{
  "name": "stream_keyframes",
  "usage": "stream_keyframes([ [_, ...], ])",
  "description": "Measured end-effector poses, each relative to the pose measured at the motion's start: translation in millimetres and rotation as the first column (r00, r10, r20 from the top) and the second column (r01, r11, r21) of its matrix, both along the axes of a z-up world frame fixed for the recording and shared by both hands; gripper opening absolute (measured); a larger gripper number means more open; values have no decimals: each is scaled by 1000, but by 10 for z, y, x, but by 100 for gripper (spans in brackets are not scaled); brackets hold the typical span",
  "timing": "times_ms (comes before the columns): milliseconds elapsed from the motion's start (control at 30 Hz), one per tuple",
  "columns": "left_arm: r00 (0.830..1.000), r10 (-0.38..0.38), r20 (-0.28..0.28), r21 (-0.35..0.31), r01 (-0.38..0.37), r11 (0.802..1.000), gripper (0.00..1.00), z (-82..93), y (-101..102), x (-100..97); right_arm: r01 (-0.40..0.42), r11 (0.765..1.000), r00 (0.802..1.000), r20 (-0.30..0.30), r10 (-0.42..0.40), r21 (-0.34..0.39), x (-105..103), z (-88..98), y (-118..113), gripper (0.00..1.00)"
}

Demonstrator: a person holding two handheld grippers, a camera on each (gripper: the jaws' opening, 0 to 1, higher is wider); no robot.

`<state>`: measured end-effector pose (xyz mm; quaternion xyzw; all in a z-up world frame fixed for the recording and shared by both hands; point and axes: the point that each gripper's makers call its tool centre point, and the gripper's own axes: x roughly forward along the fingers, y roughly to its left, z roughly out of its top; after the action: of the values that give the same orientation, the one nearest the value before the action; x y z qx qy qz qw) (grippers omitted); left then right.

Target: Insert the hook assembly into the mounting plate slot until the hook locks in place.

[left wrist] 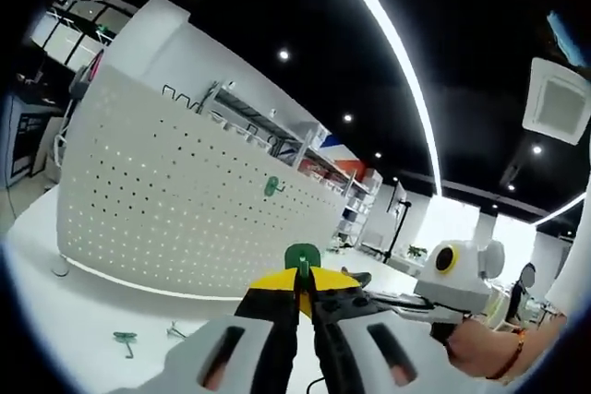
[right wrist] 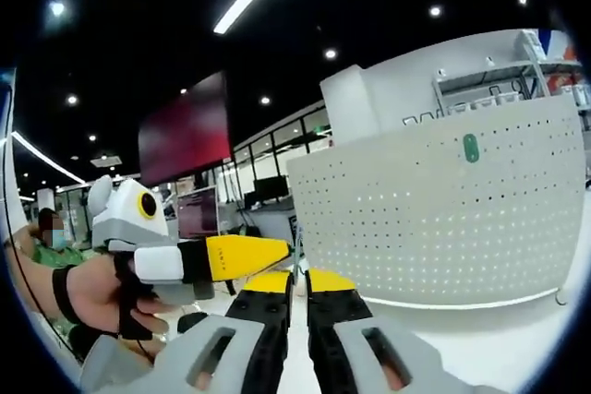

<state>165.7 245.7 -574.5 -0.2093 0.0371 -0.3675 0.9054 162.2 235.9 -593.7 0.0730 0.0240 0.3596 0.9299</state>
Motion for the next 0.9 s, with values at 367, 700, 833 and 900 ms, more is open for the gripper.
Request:
stream_keyframes([
  [367,992,97,78,67,-102,993,4,154,-79,261,39,998,999,-2,-39,-51,24,-38,-338,10],
  [700,975,173,140,100,-188,977,3,300,-259,532,73,992,997,-9,-74,-104,45,-110,-656,17],
  [833,965,215,150,129,-234,964,3,303,-292,649,77,991,997,-13,-78,-107,42,-143,-744,23],
  [900,960,229,163,133,-251,959,3,332,-312,698,74,991,997,-22,-77,-110,37,-166,-777,24],
])
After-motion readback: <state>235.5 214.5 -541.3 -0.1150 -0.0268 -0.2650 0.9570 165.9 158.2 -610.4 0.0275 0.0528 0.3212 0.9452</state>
